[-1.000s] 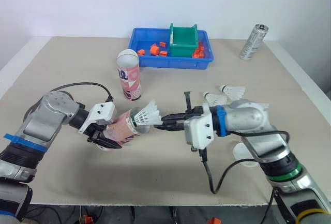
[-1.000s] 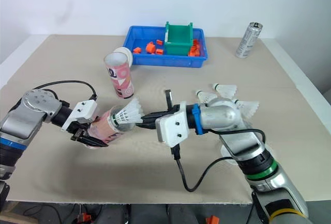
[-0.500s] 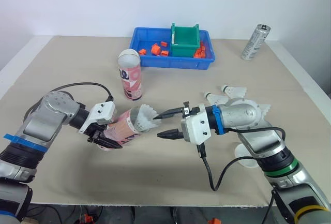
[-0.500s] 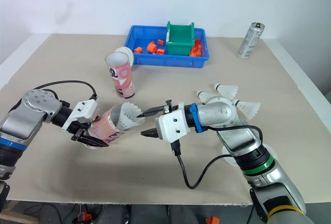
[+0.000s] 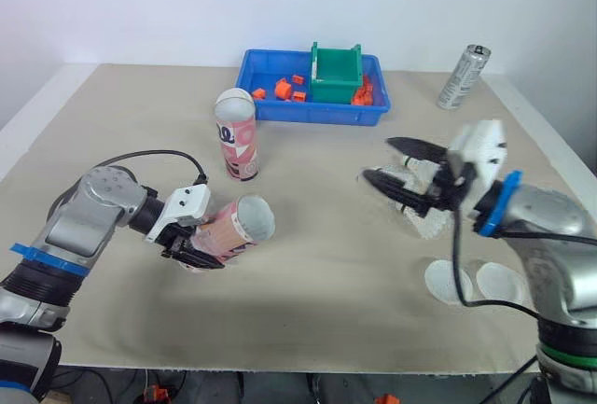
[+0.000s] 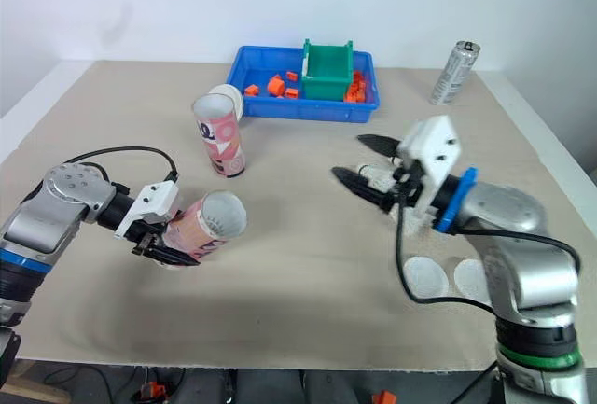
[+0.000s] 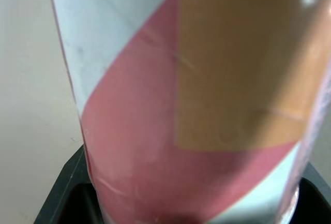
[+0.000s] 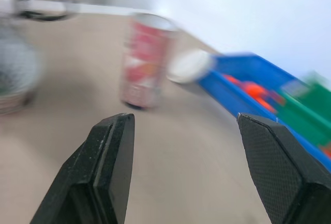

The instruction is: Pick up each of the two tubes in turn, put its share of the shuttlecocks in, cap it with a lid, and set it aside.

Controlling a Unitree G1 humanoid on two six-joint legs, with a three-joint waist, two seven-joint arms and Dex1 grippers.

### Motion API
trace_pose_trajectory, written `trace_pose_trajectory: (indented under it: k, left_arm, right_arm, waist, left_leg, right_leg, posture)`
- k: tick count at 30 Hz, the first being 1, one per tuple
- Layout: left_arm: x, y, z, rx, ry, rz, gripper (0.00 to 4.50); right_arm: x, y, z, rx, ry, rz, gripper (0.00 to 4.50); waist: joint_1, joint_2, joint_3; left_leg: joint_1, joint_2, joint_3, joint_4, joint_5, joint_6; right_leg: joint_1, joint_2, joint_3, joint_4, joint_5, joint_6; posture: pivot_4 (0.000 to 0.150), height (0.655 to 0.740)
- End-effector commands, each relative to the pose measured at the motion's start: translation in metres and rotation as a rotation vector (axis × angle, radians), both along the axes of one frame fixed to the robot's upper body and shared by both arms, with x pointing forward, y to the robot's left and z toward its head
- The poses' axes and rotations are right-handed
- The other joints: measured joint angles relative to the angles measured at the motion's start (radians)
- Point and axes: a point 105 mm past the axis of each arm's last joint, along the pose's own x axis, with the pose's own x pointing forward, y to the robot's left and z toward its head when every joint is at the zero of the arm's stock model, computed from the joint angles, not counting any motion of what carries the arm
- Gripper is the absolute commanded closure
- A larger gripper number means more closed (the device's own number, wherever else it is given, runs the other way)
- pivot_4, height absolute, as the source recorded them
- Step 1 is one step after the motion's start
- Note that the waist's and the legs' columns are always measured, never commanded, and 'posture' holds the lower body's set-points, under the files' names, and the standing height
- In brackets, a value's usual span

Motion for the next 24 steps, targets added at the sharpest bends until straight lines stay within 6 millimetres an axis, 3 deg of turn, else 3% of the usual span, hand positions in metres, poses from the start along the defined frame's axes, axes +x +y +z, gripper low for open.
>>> trace_pose_trajectory:
  k: [1, 7, 14, 24]
  left_arm:
    - [0.003, -0.001, 0.007, -0.009, -0.027, -0.014, 1.55]
    - [0.005, -0.002, 0.006, -0.014, -0.031, -0.021, 1.55]
    - [0.004, -0.004, 0.004, -0.019, -0.025, -0.025, 1.55]
    - [0.006, -0.004, 0.006, -0.021, -0.039, -0.023, 1.55]
  right_arm:
    - [-0.01, -0.03, -0.01, 0.01, 0.019, -0.137, 1.09]
    - [-0.027, -0.051, -0.055, -0.014, 0.152, -0.218, 1.09]
    - [-0.032, -0.064, -0.076, -0.035, 0.225, -0.242, 1.09]
    - [-0.012, -0.067, -0.102, -0.03, 0.262, -0.264, 1.09]
  waist:
    - [0.0, 0.0, 0.0]
    - [-0.005, 0.0, 0.0]
    - [-0.01, 0.0, 0.0]
    - [-0.01, 0.0, 0.0]
  left_leg:
    - [0.0, 0.0, 0.0, 0.0, 0.0, 0.0]
    - [0.001, 0.0, 0.0, 0.001, 0.0, 0.0]
    - [0.001, 0.0, 0.001, 0.002, 0.001, 0.001]
    - [0.001, 0.0, 0.001, 0.002, 0.001, 0.001]
  right_leg:
    - [0.0, 0.0, 0.0, 0.0, 0.0, 0.0]
    - [0.0, 0.0, 0.0, 0.0, 0.002, 0.001]
    - [0.001, -0.001, 0.001, 0.0, 0.002, 0.001]
    - [0.001, -0.001, 0.001, 0.0, 0.002, 0.001]
  posture:
    - [0.15, 0.7309]
    - [0.15, 0.7309]
    - [0.15, 0.7309]
    - [0.15, 0.7309]
